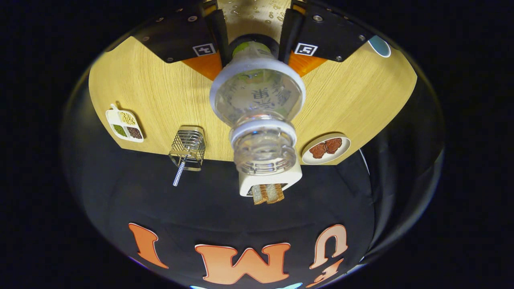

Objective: Take the bottle from table, then pour the juice into the cup, finally place the bottle on the coaster

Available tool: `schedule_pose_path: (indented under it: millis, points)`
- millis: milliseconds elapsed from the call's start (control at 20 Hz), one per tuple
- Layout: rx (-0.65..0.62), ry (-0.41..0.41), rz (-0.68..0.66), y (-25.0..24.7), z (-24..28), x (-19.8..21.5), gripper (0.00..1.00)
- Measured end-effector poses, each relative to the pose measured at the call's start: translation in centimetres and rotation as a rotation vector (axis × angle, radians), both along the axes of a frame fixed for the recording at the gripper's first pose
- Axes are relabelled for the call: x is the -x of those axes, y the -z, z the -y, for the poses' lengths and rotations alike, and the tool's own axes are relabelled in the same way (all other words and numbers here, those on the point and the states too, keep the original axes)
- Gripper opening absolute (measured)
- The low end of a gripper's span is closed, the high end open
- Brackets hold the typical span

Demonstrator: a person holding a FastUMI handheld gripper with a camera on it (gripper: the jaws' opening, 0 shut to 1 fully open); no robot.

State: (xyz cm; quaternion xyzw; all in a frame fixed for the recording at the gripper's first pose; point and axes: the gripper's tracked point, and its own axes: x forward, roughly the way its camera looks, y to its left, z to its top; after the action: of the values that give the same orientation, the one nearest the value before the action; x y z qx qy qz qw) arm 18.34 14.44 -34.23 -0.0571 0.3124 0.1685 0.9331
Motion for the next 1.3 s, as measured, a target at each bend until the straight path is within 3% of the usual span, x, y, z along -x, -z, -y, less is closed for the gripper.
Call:
schedule_pose_path:
  millis: [350, 500, 600, 900, 1100, 1300]
  points:
    - [0.031, -0.011, 0.0, 0.1, 0.5, 0.7, 0.69]
    - [0.055, -0.008, 0.025, -0.7, 0.8, 0.9, 0.9]
    - [0.049, 0.009, 0.045, -2.0, 0.9, 1.3, 0.97]
    - [0.047, 0.062, 0.083, -8.2, 2.3, 5.0, 0.98]
    - [-0.051, 0.089, 0.121, -13.8, 2.6, 7.7, 0.97]
    - [-0.026, 0.123, 0.204, -18.7, 4.8, 9.1, 0.97]
